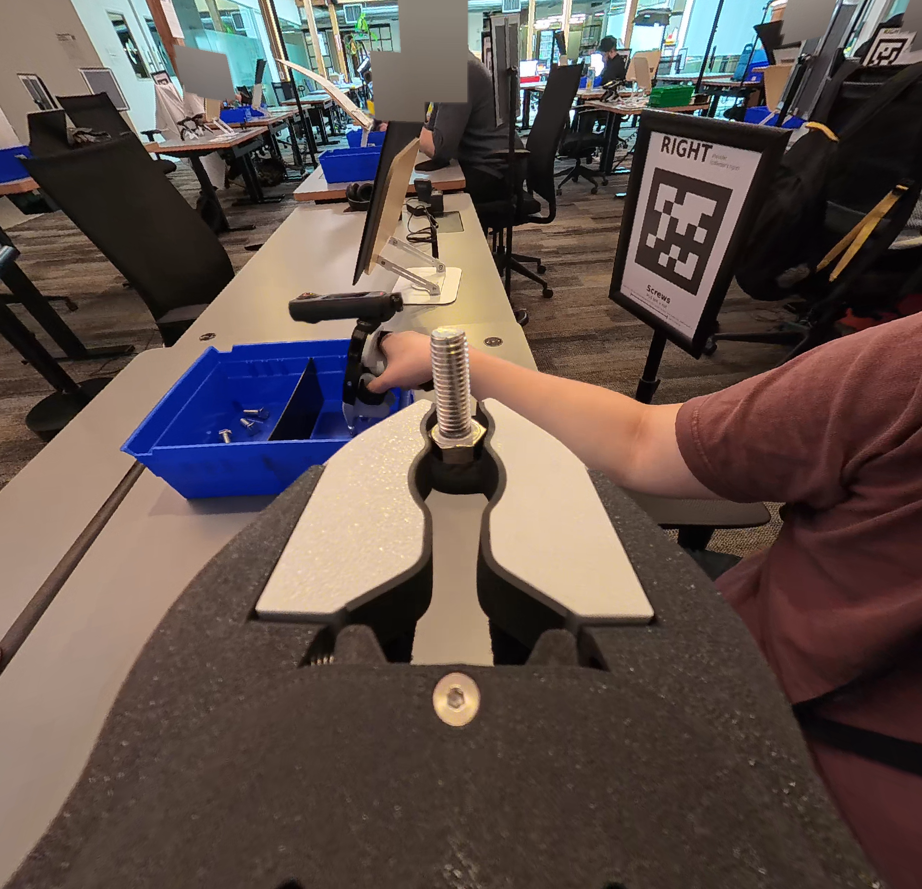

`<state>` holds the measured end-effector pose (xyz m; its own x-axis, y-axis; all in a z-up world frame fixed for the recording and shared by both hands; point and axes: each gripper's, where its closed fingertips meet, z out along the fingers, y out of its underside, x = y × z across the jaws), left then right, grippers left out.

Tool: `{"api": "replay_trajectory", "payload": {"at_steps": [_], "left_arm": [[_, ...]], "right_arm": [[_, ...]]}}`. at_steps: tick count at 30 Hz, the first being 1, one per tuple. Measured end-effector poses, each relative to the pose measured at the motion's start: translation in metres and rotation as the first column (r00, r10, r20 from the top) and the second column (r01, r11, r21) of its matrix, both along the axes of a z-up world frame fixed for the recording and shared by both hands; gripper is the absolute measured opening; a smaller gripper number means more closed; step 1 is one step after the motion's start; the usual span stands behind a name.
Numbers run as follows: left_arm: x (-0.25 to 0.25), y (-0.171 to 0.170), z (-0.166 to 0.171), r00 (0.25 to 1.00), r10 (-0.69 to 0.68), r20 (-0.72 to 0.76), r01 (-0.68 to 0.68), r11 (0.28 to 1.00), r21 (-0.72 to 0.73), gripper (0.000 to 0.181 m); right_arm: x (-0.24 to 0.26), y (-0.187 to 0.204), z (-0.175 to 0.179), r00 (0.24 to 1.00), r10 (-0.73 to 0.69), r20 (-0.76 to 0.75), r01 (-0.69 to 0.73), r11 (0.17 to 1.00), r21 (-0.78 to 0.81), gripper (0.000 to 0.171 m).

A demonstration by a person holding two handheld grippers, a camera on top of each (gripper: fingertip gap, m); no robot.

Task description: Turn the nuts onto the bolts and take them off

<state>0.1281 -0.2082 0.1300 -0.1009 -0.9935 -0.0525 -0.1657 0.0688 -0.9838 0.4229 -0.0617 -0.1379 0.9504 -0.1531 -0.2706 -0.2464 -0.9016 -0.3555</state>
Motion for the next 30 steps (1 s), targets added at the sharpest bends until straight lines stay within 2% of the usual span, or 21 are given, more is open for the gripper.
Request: {"api": "replay_trajectory", "payload": {"at_steps": [3,8,25,30], "left_arm": [[-0.001,-0.002,0.002,1.0,-0.003,0.007,0.002,1.0,0.003,0.014],[0.0,-0.004,0.002,1.0,-0.005,0.002,0.005,1.0,0.004,0.014],[-0.002,-0.012,0.003,1.0,-0.028,-0.007,0.028,1.0,0.01,0.014],[-0.002,-0.014,0.003,0.999,-0.034,-0.01,0.034,0.999,0.016,0.014]], "right_arm": [[0.008,0.002,0.006,0.998,-0.049,0.027,0.048,0.998,0.032,0.019],[0.006,-0.003,-0.002,0.996,-0.082,0.034,0.083,0.996,-0.027,0.031],[0.004,0.002,-0.018,0.992,-0.119,0.05,0.124,0.985,-0.117,0.026],[0.005,0.001,-0.017,0.993,-0.111,0.047,0.115,0.987,-0.111,0.014]]}}
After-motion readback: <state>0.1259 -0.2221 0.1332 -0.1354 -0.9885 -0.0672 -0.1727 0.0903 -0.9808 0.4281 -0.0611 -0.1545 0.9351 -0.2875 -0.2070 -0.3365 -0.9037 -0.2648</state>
